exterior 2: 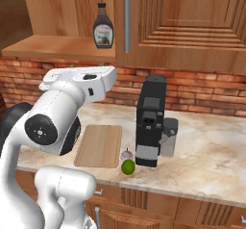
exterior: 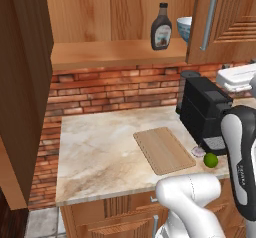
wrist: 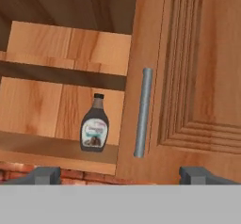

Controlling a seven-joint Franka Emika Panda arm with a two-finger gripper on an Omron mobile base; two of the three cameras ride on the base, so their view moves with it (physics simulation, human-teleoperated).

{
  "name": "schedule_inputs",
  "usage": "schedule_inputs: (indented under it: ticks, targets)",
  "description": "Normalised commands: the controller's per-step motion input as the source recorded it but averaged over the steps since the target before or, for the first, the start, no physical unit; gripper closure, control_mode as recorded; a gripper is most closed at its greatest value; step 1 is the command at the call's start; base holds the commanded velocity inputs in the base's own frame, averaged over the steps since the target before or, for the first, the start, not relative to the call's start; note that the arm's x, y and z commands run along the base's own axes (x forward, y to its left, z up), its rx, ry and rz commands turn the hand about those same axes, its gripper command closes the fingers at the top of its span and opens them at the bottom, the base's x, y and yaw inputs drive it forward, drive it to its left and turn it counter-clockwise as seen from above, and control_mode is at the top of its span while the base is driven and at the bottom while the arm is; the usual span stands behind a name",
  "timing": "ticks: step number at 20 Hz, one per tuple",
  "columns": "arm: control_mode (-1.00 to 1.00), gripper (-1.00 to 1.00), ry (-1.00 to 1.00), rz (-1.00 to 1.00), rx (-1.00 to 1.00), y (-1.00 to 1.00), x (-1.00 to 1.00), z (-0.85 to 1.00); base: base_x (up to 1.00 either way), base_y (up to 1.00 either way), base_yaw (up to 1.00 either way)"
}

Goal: Open the cabinet. Place the bowl and condiment on the counter. Then place the lime and garlic on the cutting board.

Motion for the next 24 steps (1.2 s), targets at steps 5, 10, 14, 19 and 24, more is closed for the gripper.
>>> schedule_inputs:
  ticks: [5, 10, 14, 19, 24]
  targets:
    - [-1.0, -1.0, -0.04, -0.04, 0.1, -0.31, 0.31, 0.01, 0.0, 0.0, 0.0]
    - [-1.0, -1.0, -0.01, -0.01, 0.04, -0.12, 0.25, 0.0, 0.0, 0.0, 0.0]
    - [-1.0, -1.0, 0.0, 0.0, 0.0, 0.0, 0.21, 0.0, 0.0, 0.0, 0.0]
    - [-1.0, -1.0, 0.0, 0.0, 0.0, 0.0, 0.28, 0.0, 0.0, 0.0, 0.0]
    - [-1.0, -1.0, 0.0, 0.01, 0.0, -0.02, 0.23, 0.0, 0.0, 0.0, 0.0]
